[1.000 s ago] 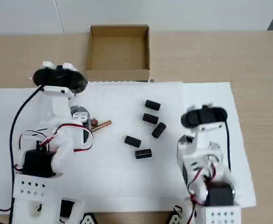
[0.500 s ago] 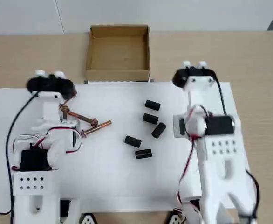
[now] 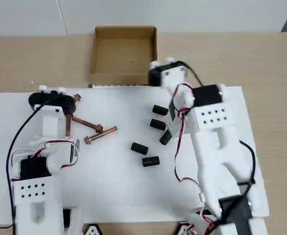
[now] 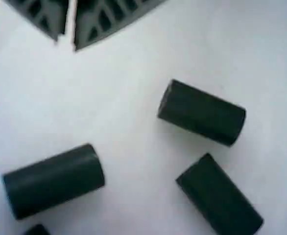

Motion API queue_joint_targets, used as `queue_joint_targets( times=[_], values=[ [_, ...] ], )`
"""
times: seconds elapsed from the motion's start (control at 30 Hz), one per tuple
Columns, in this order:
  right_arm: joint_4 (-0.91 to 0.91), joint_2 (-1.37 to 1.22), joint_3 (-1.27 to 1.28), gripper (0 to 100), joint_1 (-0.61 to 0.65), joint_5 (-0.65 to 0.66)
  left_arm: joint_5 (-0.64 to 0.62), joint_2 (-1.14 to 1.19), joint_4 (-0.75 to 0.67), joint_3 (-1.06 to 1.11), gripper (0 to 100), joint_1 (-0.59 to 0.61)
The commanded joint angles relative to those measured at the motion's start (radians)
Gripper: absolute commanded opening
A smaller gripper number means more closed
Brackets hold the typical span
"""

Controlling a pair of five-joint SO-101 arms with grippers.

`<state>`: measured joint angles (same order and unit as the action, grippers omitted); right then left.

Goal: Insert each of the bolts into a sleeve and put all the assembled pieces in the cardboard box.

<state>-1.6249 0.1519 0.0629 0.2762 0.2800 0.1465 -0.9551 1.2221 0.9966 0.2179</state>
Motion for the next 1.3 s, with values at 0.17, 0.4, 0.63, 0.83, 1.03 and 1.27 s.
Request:
queue_joint_targets(
  times=[0.17,0.4,0.63,0.83,1.03,1.27],
  values=[
    [-0.031,-0.268,-0.242,8.4,0.024,0.233,0.054,0.000,-0.068,0.079,16,0.000],
    [-0.054,-0.418,-0.377,15.1,0.030,0.362,0.081,0.000,-0.080,0.090,16,-0.006],
    [-0.045,-0.476,-0.393,15.1,0.088,0.434,0.081,0.000,-0.080,0.093,16,-0.083],
    [0.022,-0.521,-0.393,15.1,0.105,0.448,0.078,0.000,-0.080,0.107,16,-0.127],
    [0.082,-0.582,-0.393,15.1,0.105,0.486,0.078,-0.002,-0.080,0.163,16,-0.127],
    [0.159,-0.644,-0.393,15.1,0.105,0.528,0.078,-0.003,-0.086,0.171,16,-0.126]
  ],
)
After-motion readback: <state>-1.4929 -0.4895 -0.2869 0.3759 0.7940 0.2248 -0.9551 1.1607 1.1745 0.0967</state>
